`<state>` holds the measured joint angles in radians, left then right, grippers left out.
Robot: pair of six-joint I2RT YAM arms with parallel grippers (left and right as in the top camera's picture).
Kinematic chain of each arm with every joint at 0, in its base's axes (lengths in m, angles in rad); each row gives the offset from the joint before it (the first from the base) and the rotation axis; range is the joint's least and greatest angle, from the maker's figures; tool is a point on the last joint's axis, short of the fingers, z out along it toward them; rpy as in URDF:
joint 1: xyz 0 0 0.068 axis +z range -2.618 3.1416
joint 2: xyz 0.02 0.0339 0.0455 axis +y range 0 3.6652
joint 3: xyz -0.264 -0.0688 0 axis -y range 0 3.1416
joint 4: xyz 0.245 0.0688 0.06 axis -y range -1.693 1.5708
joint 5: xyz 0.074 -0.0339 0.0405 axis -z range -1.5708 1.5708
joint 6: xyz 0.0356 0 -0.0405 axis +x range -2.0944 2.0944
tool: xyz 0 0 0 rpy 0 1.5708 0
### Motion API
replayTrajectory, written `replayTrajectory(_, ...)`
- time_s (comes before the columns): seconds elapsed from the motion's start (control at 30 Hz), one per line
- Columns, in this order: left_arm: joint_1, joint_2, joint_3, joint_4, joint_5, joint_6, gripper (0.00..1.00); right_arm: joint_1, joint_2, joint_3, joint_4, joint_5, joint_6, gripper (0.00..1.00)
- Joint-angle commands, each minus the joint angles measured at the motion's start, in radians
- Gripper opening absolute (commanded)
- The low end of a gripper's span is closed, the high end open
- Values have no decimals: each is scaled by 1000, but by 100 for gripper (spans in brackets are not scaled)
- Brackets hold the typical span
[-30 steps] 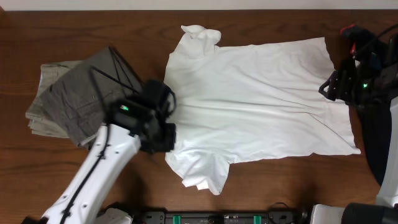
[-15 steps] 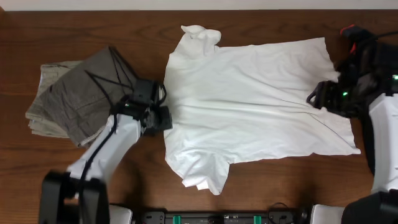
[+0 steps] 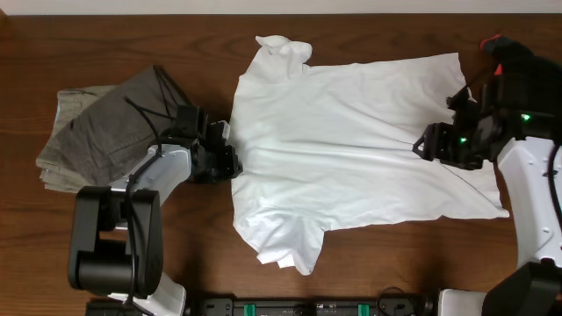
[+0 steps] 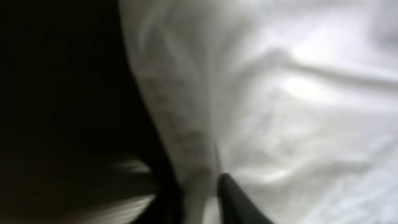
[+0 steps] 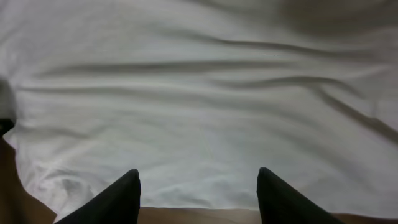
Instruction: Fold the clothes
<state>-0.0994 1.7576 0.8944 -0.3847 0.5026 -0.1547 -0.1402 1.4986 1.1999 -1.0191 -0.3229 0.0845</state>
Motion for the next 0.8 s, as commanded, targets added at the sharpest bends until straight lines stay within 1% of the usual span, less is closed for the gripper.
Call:
replayTrajectory(0.0, -1, 11, 6, 2, 135, 31, 6, 30, 0, -47, 46, 1, 63, 58)
replayTrajectory(0.13, -3, -25, 38, -18, 154, 7, 6, 48, 0, -111, 130, 21, 111, 58)
replayTrajectory(0.2, -3, -56, 50, -26, 118, -18, 6, 51, 0, -136, 155, 21, 111, 57)
replayTrajectory(0.27, -3, -102, 59, -45, 41, -38, 6, 52, 0, -161, 175, 21, 110, 57)
replayTrajectory(0.4, -3, -199, 75, -136, -190, -42, 6, 52, 0, -187, 190, 26, 110, 57)
replayTrajectory(0.5, -3, -243, 75, -207, -325, -41, 6, 52, 0, -187, 190, 39, 110, 56)
replayTrajectory(0.63, -3, -246, 75, -257, -406, -41, 7, 52, 0, -187, 199, 47, 111, 56)
replayTrajectory(0.73, -3, -246, 75, -274, -443, -41, 12, 52, 2, -188, 196, 80, 114, 56)
replayTrajectory(0.77, -3, -246, 75, -276, -449, -40, 16, 52, 6, -188, 193, 105, 124, 54)
